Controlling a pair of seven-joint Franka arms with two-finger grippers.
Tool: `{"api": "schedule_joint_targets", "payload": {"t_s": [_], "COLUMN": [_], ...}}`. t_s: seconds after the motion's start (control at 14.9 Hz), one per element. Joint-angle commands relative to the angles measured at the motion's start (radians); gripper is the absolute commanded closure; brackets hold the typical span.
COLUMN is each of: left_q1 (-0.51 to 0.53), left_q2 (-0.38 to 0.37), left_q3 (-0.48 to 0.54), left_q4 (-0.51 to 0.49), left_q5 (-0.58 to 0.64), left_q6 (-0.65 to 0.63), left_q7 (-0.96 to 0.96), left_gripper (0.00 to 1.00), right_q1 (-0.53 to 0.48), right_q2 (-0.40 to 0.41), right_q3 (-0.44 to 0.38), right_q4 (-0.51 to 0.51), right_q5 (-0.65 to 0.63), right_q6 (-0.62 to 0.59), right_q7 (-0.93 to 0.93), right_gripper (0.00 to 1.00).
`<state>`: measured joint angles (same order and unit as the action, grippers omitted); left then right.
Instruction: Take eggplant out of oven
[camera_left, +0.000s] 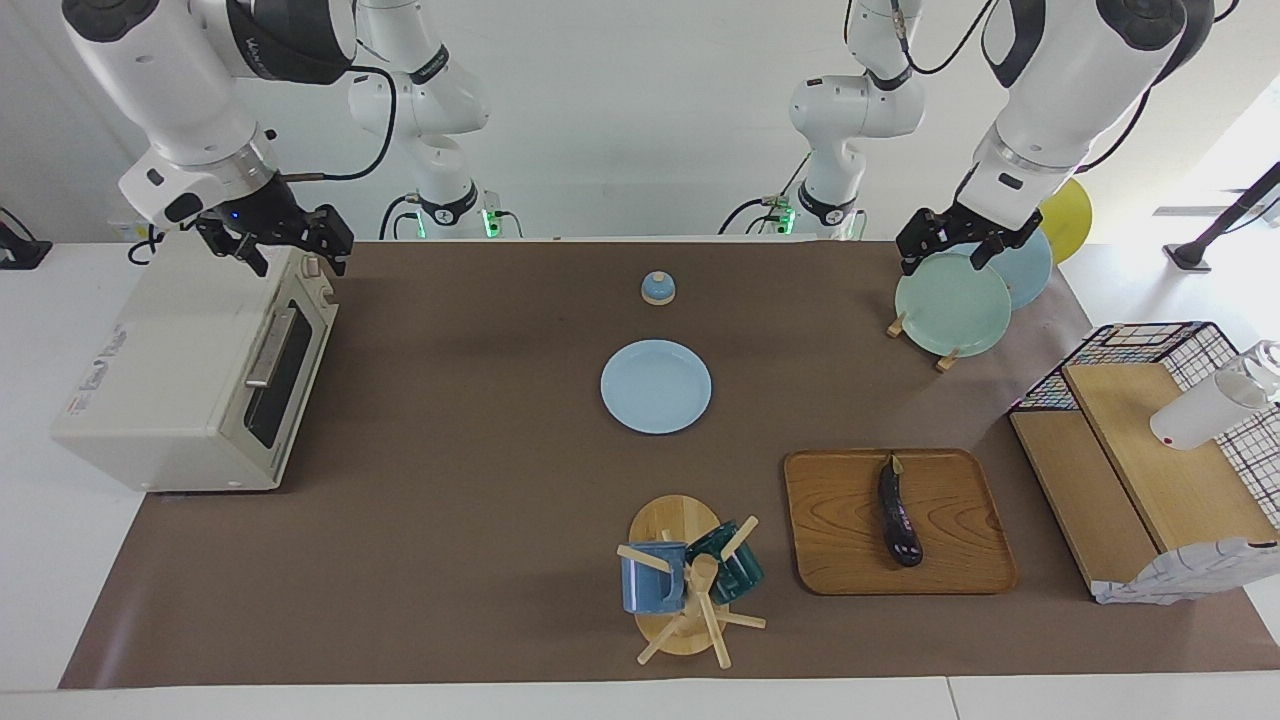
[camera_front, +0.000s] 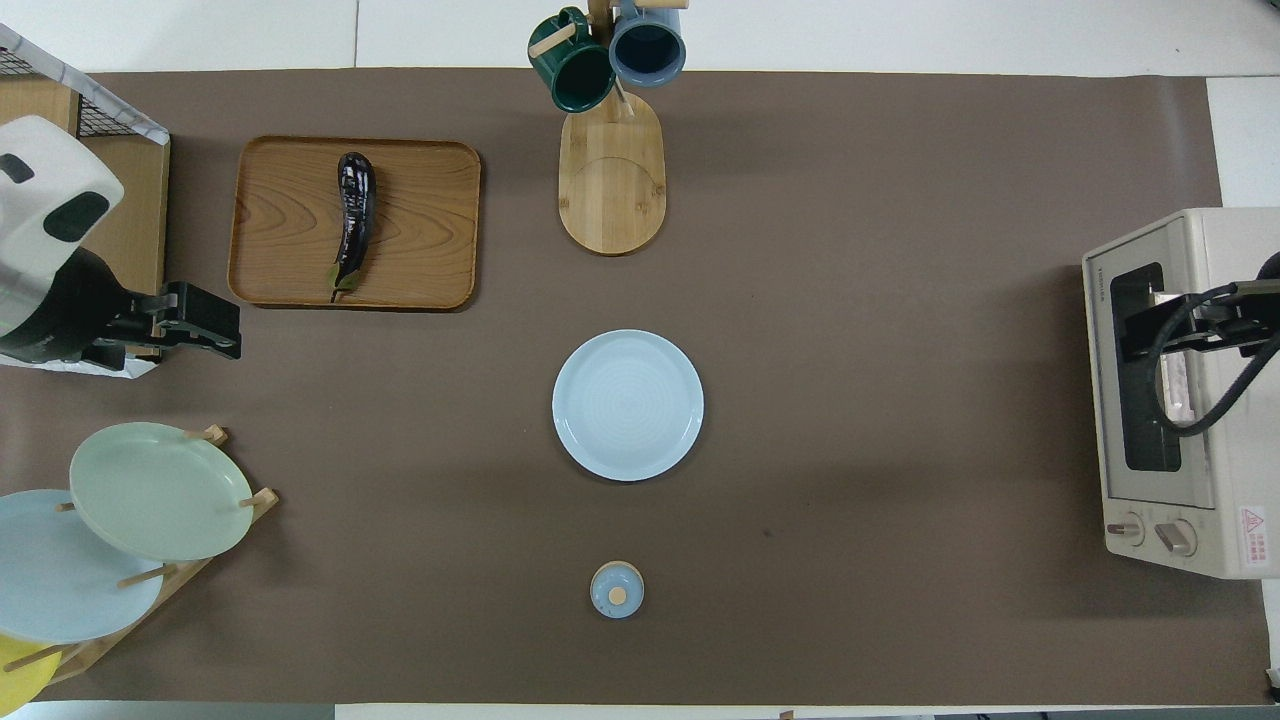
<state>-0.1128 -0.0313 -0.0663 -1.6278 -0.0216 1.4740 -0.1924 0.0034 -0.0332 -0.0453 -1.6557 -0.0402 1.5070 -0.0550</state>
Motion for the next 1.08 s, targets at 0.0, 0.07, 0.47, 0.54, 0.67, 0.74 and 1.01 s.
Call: {"api": "schedule_joint_targets", "payload": {"t_s": [0.0,0.07,0.47,0.54,0.67,0.74,1.01], "left_q1": [-0.008,-0.007,-0.001,-0.001,0.004,0.004,0.004], "left_q2": [-0.045,-0.042,-0.041,-0.041,-0.041,-0.041,-0.039], "left_q3": [0.005,0.005,0.003,0.003,0.003,0.003,0.003], "left_q4": [-0.058,-0.057,-0.056,-0.056,-0.055,-0.055,-0.053], "left_q5": [0.003,0.003,-0.003,-0.003,-0.003,-0.003,-0.004], "left_q6": [0.041,0.064,0.092,0.092,0.091,0.089,0.088], "left_q7": [-0.009,-0.002,-0.002,-0.002,0.001,0.001,0.001], "left_gripper": [0.00,0.00,0.00,0.00,0.00,0.00,0.00], "right_q1": [-0.013,-0.013,-0.011,-0.013,-0.013,-0.013,-0.013], "right_q2": [-0.016,-0.014,-0.014,-0.016,-0.014,-0.016,-0.016], "right_q3": [0.004,0.004,0.002,0.004,0.004,0.004,0.004], "right_q4": [-0.007,-0.007,-0.007,-0.007,-0.007,-0.007,-0.007], "right_q5": [0.031,0.031,0.031,0.031,0.031,0.031,0.031], "right_q6": [-0.014,-0.014,-0.014,-0.014,-0.014,-0.014,-0.014], "right_q7": [-0.006,-0.006,-0.006,-0.006,-0.006,-0.006,-0.006], "right_gripper": [0.00,0.00,0.00,0.00,0.00,0.00,0.00]}}
